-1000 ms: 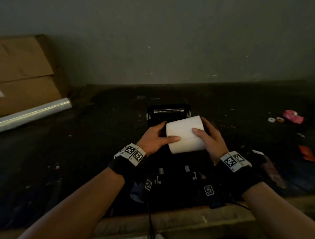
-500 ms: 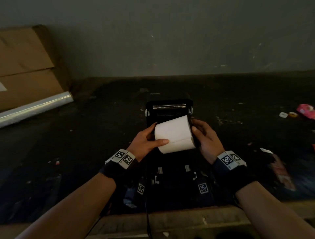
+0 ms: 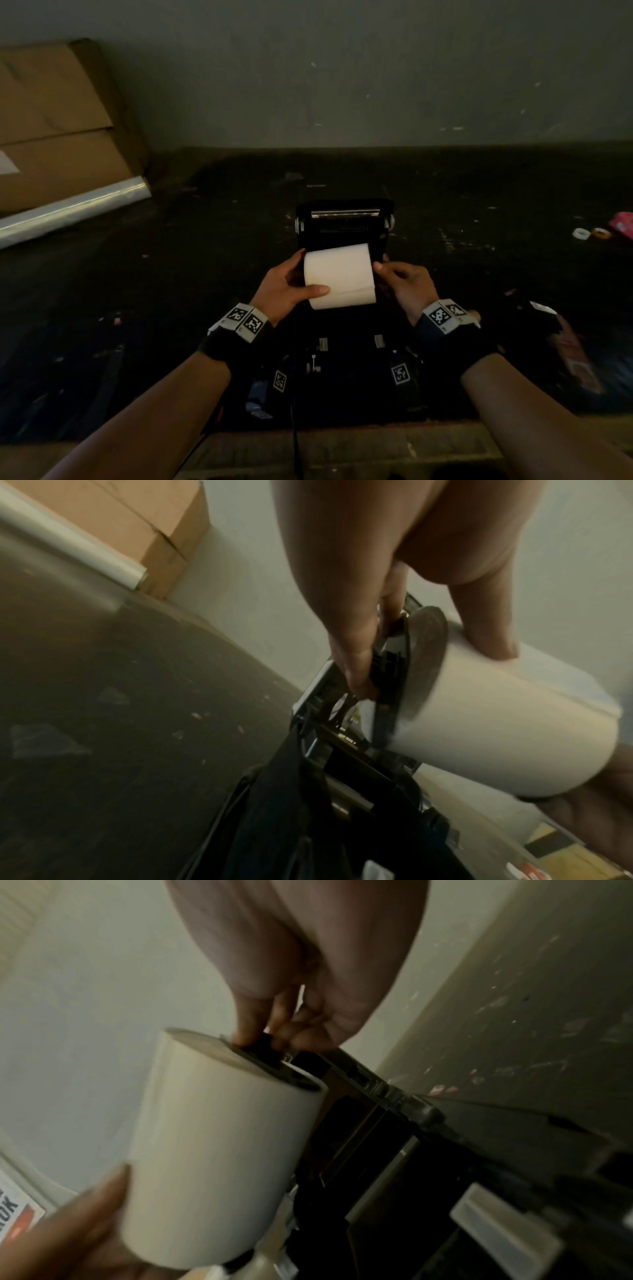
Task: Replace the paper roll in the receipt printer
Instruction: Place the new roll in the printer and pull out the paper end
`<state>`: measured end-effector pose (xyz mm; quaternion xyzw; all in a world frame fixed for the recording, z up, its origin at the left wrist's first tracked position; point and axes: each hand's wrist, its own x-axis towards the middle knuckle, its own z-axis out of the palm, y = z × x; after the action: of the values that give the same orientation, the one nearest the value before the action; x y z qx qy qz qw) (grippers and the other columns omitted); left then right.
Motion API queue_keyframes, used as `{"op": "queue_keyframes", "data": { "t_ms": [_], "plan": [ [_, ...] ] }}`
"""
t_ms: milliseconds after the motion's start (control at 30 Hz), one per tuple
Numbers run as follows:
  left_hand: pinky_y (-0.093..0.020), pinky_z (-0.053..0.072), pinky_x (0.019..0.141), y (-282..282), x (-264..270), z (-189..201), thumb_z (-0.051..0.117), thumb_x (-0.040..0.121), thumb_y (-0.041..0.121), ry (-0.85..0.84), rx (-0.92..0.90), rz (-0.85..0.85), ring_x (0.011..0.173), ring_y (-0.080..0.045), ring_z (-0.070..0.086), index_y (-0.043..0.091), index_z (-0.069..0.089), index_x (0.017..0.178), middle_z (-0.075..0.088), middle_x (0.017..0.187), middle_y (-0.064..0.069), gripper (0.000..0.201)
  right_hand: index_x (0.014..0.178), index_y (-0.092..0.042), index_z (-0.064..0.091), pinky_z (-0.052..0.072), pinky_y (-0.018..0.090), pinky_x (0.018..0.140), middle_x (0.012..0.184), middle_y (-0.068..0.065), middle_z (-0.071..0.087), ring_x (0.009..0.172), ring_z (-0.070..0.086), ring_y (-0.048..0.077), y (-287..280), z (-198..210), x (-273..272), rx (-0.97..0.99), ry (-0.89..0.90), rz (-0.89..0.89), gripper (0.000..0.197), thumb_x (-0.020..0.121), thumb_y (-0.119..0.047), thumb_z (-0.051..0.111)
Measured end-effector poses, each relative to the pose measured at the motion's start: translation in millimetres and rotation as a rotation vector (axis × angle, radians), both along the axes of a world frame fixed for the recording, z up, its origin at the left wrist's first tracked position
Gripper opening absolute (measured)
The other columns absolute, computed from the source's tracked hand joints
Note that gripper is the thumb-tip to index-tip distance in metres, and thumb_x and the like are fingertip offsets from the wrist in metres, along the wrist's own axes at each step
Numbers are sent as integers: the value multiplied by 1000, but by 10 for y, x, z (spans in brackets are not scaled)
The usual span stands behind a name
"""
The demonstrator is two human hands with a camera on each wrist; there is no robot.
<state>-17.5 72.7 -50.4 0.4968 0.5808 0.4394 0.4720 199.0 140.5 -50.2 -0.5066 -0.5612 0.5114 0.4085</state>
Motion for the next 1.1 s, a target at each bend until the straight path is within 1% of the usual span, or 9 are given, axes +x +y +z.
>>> {"op": "queue_keyframes", "data": {
  "t_ms": [67, 133, 233, 300, 467, 633, 767, 1000, 1100],
  "plan": [
    [-45, 42, 107, 16, 3, -14, 79, 70, 15, 26, 18, 14, 118, -12, 55, 26, 37, 142, 57, 132, 0, 85, 88, -6, 71, 51, 8, 58, 89, 15, 65, 73, 61, 19, 33, 10, -11, 23, -33, 41, 13, 86, -12, 61],
    [-43, 41, 108, 30, -6, -33, 80, 69, 21, 74, 28, 6, 120, -11, 54, 28, 34, 143, 56, 133, 1, 88, 101, 3, 67, 47, 4, 50, 89, 15, 64, 63, 61, 12, 106, -2, 22, 55, -137, 131, 21, 88, -9, 56],
    [-41, 37, 111, 58, -22, -67, 78, 59, 48, 212, 22, -25, 127, -13, 49, 37, 25, 145, 51, 140, 3, 101, 109, 1, 64, 49, 6, 53, 94, 16, 66, 64, 62, 8, 207, -7, 116, 54, -319, 270, 25, 89, -10, 55],
    [-44, 34, 113, 83, -20, -85, 75, 58, 55, 284, -8, -37, 132, -15, 44, 43, 19, 144, 46, 144, 2, 104, 111, 0, 62, 52, 10, 57, 93, 14, 65, 67, 62, 10, 257, 5, 153, 42, -410, 343, 25, 89, -10, 55],
    [-43, 29, 115, 116, 19, -189, 74, 70, 46, 370, -64, -65, 136, -21, 38, 39, 12, 147, 39, 149, -3, 99, 104, -4, 65, 53, 27, 77, 95, 14, 69, 70, 65, 16, 345, -18, 191, 49, -602, 474, 19, 90, -12, 54],
    [-30, 26, 112, 125, 102, -278, 73, 75, 37, 428, -61, -28, 137, -21, 36, 33, 12, 149, 37, 150, -5, 96, 106, -3, 64, 49, 18, 69, 97, 15, 69, 73, 64, 16, 370, -105, 185, 74, -695, 497, 21, 90, -11, 52],
    [-33, 25, 116, 113, 120, -321, 74, 75, 33, 419, -66, -6, 138, -23, 35, 30, 13, 149, 36, 151, -8, 95, 105, -4, 65, 51, 34, 86, 105, 19, 70, 93, 67, 28, 396, -189, 169, 136, -803, 497, 22, 90, -14, 52],
    [-20, 23, 106, 101, 174, -354, 74, 76, 28, 424, -47, 15, 137, -21, 36, 30, 13, 149, 39, 149, -7, 94, 111, -1, 61, 45, 39, 94, 117, 24, 63, 108, 60, 34, 428, -210, 130, 194, -952, 550, 29, 90, -18, 50],
    [-20, 24, 108, 98, 216, -369, 74, 76, 27, 440, -33, 13, 135, -21, 38, 29, 14, 149, 41, 147, -8, 95, 115, 0, 58, 43, 35, 92, 120, 25, 61, 109, 59, 34, 422, -211, 147, 211, -975, 562, 31, 91, -17, 49]
  ]
}}
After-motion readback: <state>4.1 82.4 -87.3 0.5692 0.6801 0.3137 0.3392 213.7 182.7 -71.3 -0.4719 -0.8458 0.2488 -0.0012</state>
